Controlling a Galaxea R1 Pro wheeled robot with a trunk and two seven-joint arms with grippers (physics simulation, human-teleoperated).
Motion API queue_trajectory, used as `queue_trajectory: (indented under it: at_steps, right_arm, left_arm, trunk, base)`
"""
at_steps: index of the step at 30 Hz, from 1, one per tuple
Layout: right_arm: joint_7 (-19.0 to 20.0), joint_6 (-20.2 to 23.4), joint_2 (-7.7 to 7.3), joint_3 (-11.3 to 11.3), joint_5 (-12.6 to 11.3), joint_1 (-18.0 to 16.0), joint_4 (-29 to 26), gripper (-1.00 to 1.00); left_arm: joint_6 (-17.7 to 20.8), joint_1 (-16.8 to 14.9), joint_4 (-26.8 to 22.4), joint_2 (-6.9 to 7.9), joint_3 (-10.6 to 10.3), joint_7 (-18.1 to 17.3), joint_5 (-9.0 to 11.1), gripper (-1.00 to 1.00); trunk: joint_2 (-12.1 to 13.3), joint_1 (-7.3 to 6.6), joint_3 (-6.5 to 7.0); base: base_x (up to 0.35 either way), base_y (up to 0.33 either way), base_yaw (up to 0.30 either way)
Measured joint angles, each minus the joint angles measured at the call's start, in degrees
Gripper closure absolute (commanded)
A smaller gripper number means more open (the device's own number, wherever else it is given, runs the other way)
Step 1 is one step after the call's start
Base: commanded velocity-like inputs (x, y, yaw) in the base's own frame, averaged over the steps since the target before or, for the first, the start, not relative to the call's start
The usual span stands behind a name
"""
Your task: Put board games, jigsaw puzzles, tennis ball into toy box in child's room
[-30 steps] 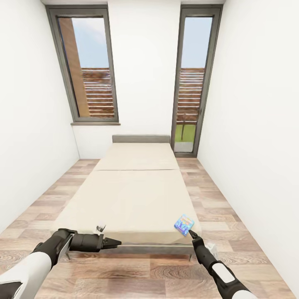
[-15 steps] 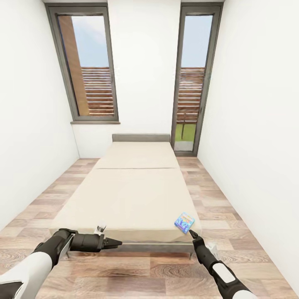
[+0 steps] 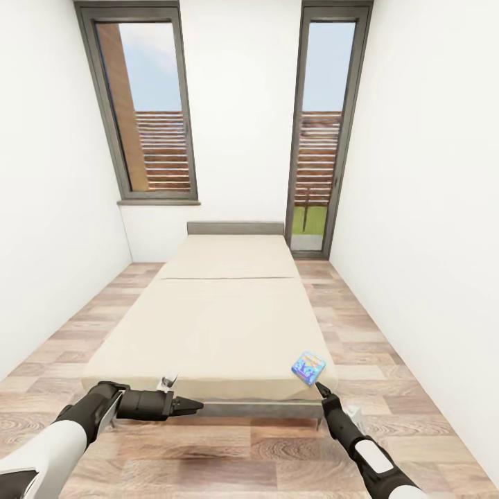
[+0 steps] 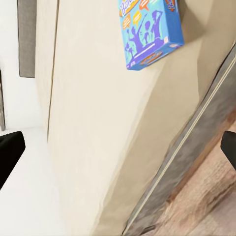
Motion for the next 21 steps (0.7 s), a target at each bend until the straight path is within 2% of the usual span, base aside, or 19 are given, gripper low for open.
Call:
queue_trajectory:
  at_steps: [5,21]
  right_arm:
    - [1.9,0.0,0.00,-0.1,-0.1,0.2,0.0,-1.00]
    - [2.1,-1.3,0.05,-0.2,0.1,0.2,0.0,-1.00]
  left_arm:
    - [0.0,0.0,0.0,0.03,0.0,0.0,0.0,-1.00]
    - [0.0,0.0,0.0,0.01,-0.1,0.1,0.0,-1.00]
  trunk:
    - [-2.0,1.10,-0.90]
    - [-8.4,4.61,-3.77]
  base:
    - [0.000,0.000,0.000]
    - [0.000,0.000,0.000]
